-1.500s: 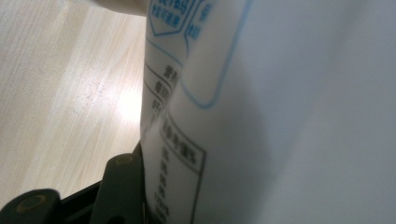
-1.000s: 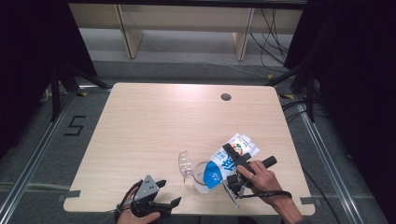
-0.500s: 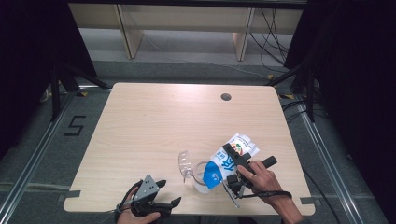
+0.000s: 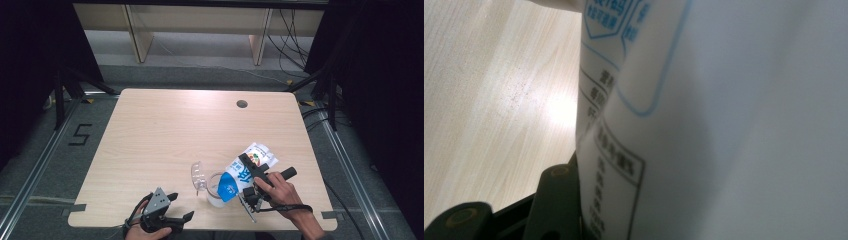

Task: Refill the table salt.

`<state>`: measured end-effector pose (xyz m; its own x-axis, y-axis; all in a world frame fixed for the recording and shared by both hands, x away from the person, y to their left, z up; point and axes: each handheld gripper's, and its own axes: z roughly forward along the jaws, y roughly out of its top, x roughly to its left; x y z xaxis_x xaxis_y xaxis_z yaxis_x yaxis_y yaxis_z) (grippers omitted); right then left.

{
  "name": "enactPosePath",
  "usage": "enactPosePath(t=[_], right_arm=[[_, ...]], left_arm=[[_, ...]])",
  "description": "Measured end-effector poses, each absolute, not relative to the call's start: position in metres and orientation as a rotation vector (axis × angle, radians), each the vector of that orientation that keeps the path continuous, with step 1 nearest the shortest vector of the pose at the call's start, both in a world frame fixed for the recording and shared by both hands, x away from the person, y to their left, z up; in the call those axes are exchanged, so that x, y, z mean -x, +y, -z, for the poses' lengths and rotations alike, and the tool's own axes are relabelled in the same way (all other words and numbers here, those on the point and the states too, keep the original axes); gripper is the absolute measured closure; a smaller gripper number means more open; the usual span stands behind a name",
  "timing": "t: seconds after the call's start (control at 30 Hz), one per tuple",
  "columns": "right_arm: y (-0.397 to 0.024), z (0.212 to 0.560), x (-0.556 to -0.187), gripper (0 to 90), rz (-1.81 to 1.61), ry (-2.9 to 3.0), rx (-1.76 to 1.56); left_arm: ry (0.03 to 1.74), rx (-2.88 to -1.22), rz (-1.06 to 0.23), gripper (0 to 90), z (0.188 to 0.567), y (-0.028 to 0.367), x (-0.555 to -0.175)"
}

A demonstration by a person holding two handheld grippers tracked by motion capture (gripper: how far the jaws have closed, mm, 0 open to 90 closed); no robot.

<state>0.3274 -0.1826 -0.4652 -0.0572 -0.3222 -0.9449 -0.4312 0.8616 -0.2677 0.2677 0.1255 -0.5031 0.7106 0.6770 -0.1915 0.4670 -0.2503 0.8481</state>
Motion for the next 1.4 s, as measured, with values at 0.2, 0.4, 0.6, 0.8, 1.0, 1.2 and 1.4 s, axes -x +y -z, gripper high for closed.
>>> enactPosePath(t=[0.2, 0.4, 0.6, 0.8, 1.0, 1.2, 1.4], right_arm=[[-0.1826, 0.4647, -0.3277, 51.1, -0.091, 1.652, 0.602], [-0.1826, 0.4643, -0.3276, 51.1, -0.093, 1.651, 0.601], [-0.1824, 0.4641, -0.3279, 51.4, -0.083, 1.646, 0.609], [-0.1823, 0.4628, -0.3281, 51.5, -0.088, 1.637, 0.615], [-0.1823, 0.4634, -0.3273, 51.6, -0.081, 1.648, 0.603], [-0.1826, 0.4629, -0.3277, 51.7, -0.079, 1.642, 0.607], [-0.1824, 0.4631, -0.3274, 51.9, -0.068, 1.637, 0.612]], left_arm=[[0.885, -1.901, -0.26, 18.5, 0.5032, 0.1256, -0.2679], [0.885, -1.901, -0.263, 18.5, 0.5032, 0.1255, -0.2679], [0.885, -1.901, -0.261, 18.4, 0.5032, 0.1255, -0.268], [0.886, -1.903, -0.26, 18.5, 0.503, 0.1256, -0.2677], [0.883, -1.901, -0.263, 18.5, 0.5031, 0.1256, -0.2679], [0.873, -1.905, -0.265, 18.5, 0.503, 0.1259, -0.2685], [0.858, -1.913, -0.271, 18.5, 0.5028, 0.1264, -0.269]])
